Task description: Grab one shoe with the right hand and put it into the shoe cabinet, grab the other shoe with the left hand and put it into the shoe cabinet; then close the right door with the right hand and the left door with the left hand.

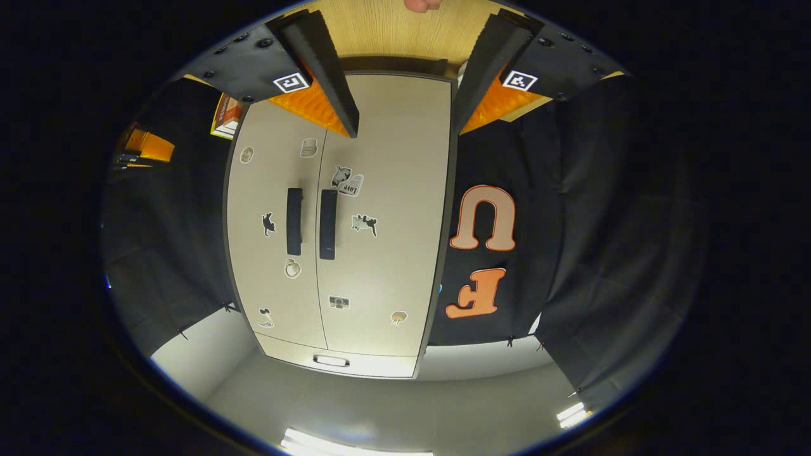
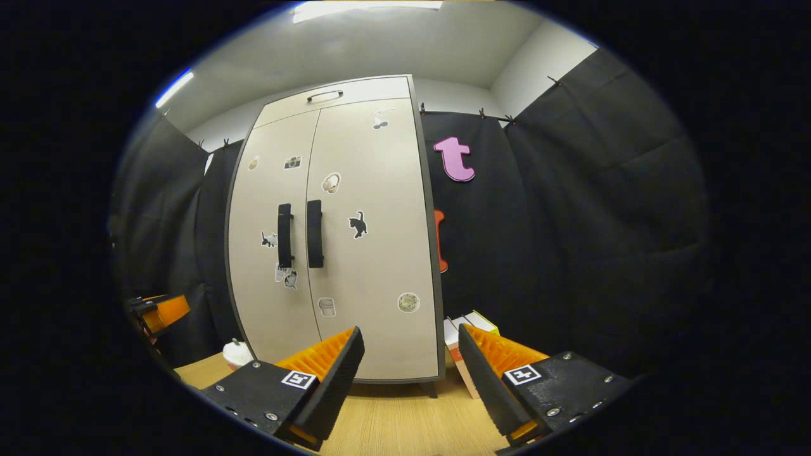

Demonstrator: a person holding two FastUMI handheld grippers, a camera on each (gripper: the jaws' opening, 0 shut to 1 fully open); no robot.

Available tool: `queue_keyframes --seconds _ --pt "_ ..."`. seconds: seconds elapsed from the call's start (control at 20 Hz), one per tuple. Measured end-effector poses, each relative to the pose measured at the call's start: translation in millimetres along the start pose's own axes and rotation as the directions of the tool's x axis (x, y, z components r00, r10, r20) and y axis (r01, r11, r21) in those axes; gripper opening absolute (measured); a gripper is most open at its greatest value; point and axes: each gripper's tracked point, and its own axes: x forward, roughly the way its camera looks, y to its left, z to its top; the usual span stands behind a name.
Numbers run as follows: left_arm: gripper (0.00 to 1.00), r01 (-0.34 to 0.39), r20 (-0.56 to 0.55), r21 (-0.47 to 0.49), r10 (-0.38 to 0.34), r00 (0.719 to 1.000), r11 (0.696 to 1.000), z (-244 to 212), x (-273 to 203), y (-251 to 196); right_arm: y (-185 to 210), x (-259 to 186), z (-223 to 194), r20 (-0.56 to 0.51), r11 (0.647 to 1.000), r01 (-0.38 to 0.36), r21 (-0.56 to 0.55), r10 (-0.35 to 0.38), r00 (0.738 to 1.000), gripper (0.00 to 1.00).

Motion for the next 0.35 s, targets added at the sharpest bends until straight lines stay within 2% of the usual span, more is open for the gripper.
queue_keyframes --seconds 0.35 --pt "0.95 0.013 -0.014 -0.009 -0.013 1.000 1.000 -2.0 3.8 -2.5 -2.8 0.0 1.9 0.008 1.000 0.008 0.004 -0.008 1.000 0.92"
